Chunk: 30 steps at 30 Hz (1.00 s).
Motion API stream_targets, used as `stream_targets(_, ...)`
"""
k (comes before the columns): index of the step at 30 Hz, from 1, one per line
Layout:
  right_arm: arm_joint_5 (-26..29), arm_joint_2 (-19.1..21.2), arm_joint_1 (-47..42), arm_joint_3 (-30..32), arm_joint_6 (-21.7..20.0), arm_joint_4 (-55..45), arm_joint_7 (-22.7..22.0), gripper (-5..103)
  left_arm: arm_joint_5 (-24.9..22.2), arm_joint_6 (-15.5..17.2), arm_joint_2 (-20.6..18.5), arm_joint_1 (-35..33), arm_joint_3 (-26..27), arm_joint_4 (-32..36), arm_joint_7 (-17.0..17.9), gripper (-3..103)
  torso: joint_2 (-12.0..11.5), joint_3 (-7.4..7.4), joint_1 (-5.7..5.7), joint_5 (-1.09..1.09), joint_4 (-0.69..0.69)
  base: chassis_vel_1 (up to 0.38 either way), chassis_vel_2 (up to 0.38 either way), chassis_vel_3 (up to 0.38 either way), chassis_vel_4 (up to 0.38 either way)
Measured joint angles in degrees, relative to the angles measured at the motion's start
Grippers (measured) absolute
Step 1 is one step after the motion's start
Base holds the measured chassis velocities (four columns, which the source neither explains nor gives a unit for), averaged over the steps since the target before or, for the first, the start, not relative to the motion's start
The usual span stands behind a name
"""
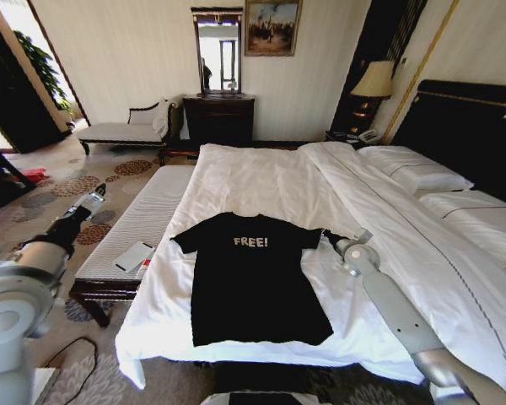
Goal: Fold the clothes on the bed.
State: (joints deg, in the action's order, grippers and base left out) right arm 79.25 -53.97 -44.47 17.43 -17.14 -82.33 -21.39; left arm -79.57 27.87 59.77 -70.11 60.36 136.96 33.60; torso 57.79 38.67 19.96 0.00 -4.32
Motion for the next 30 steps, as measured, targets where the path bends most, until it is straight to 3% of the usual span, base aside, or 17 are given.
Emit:
stream_targets(13,-3.9,-2.3,3.5,-5.2,1.3,2.0,1.1,0,0.2,0.0,-0.1,-0.5,0.3,0.1,0.0,100,0.0,0.0,0.0,-0.01,0.03,0.0,0.0,0.0,0.0)
stream_targets(30,-9.6,-6.0,5.3,-18.0,9.3,0.4,8.0,0,0.2,-0.1,-0.1,-0.5,0.5,-0.8,-0.1,100,0.0,0.01,0.0,-0.01,0.02,0.0,0.0,0.0,0.0)
